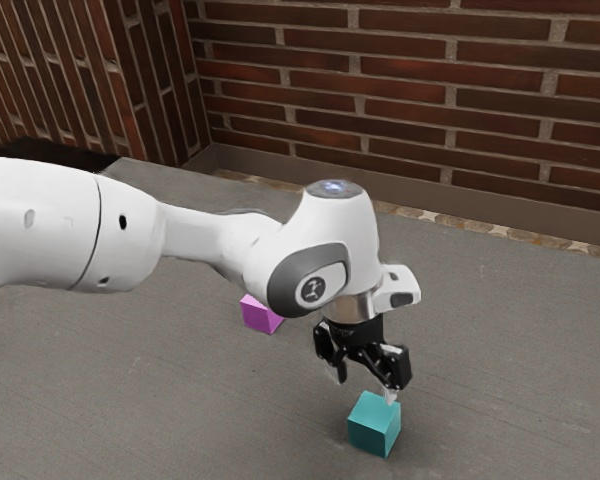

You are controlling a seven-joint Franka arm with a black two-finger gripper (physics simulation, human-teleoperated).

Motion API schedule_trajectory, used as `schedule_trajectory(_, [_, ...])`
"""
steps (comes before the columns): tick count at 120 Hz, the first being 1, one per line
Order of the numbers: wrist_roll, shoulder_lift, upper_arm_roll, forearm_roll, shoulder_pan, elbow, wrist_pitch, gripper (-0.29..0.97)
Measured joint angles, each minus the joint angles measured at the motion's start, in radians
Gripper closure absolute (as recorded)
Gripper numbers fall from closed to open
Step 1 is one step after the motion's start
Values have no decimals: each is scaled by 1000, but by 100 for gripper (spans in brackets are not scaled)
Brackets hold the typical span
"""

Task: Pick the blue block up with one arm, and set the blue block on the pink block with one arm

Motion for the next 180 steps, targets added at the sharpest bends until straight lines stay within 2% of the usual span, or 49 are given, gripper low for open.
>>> schedule_trajectory(13, [-31, 4, -24, 8, 1, -23, 52, 7])
schedule_trajectory(32, [-67, 14, -31, 17, 16, -23, 27, 7])
schedule_trajectory(57, [-96, 59, -111, 102, 97, 14, 14, 7])
schedule_trajectory(81, [-114, 103, -157, 137, 134, 57, 20, 7])
schedule_trajectory(140, [-116, 137, -178, 153, 157, 38, 53, 8])
schedule_trajectory(167, [-97, 151, -178, 174, 155, 35, 99, 22])
schedule_trajectory(180, [-99, 148, -178, 180, 160, 29, 108, 25])
